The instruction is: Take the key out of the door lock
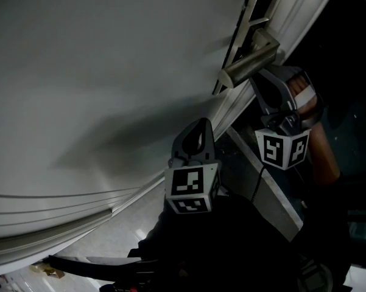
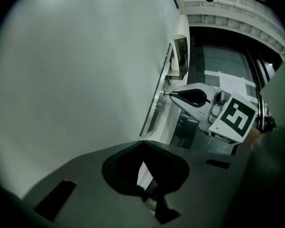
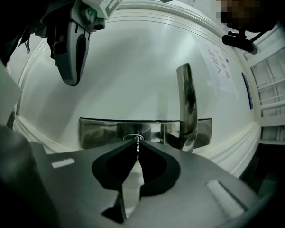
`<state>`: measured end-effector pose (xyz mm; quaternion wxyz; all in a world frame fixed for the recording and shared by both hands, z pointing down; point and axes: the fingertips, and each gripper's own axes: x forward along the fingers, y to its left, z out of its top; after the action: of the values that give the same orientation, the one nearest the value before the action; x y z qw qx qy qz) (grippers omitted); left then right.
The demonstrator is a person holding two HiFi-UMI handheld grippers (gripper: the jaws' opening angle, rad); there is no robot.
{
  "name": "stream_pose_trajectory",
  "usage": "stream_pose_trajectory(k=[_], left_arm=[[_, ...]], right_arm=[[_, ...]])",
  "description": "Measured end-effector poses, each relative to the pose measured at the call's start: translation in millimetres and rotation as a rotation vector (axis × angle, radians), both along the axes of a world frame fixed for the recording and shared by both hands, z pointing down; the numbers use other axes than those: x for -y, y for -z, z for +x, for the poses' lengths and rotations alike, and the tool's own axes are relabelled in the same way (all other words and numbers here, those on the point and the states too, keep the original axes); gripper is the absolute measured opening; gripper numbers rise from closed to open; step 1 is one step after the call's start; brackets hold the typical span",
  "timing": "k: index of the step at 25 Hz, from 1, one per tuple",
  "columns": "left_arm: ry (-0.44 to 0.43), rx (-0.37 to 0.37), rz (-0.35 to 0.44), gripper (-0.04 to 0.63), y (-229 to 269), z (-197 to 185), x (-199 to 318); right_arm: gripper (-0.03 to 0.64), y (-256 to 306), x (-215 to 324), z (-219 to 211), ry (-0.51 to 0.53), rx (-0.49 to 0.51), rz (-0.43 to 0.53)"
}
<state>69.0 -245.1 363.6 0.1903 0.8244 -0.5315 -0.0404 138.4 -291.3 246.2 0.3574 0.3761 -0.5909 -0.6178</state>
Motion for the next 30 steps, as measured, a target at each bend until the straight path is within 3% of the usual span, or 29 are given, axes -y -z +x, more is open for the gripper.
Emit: stream_pose_trajectory(k=[30], left_arm=[[0.004,-0.002,0.025,0.000,8.9,1.7,4.6]], right_arm=[[0.012,1.1,-4.4,2.0,0.001,0.014,-0.009]])
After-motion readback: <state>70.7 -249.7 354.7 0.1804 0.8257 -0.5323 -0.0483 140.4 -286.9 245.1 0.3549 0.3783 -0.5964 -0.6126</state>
